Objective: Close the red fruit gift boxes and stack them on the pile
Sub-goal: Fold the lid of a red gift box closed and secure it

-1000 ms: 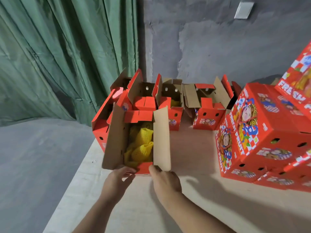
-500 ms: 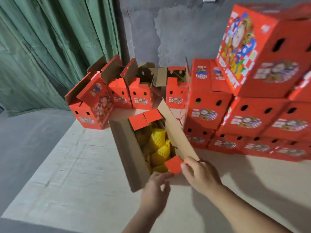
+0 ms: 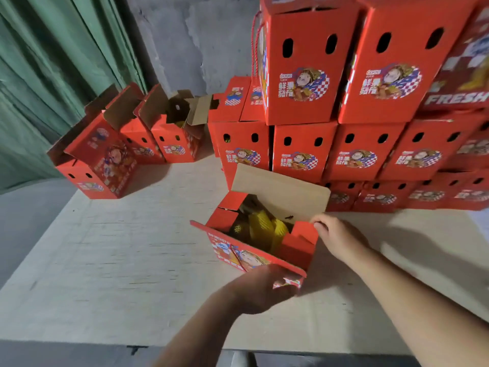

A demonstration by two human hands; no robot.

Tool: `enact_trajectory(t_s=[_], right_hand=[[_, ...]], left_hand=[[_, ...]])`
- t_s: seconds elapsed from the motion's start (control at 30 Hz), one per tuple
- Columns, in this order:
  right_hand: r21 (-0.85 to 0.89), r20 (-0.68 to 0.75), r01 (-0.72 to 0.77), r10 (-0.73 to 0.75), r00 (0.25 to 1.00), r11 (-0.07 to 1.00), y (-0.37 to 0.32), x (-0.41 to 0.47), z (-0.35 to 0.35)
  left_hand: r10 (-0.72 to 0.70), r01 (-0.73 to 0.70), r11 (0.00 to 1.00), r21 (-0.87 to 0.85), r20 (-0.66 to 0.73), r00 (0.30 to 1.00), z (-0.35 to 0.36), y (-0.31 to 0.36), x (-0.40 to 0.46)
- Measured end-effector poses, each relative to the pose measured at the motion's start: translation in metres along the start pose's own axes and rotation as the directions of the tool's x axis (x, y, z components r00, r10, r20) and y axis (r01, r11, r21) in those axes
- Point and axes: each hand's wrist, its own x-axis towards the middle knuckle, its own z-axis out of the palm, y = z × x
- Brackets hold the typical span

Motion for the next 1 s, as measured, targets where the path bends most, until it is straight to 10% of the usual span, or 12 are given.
enact_trajectory(t_s=[0.1,0.23,0.43,0.63,0.87,1.0], right_hand=[[0.355,0.115,-0.014,-0.029,0.993,0.935,-0.004,-0.016,0.027],[0.817,0.084,-0.075,0.011,0.996,0.571,-0.023,-0.043,0.053],[0.632,-0.022,0.003,0.014,1.0,0.775,-0.01,-0.056,0.061],[0.546,0.069,-0.006,-0.038,0.997,0.837,0.011,-0.044,0.051],[0.704,0.18,-0.228,0.142,0.973,0.673,-0.006,-0.042,0.025],[0.871,0.364,-0.438,0.308,0.879,0.222,-0.028,-0.056,0.019]], left_hand=[[-0.227,0.218,0.974,-0.062,-0.307,0.924,-0.036,-0.048,-0.003],[-0.378,0.43,0.898,-0.098,-0.67,0.638,-0.069,-0.095,-0.005],[-0.24,0.201,0.971,-0.13,-0.513,0.824,-0.098,-0.121,0.001],[-0.245,0.217,0.969,-0.119,-0.579,0.778,-0.092,-0.12,-0.007],[-0.16,0.18,0.982,-0.057,-0.756,0.635,-0.038,-0.118,-0.02],[0.041,-0.054,0.999,0.006,-0.738,0.674,-0.053,-0.118,-0.007]])
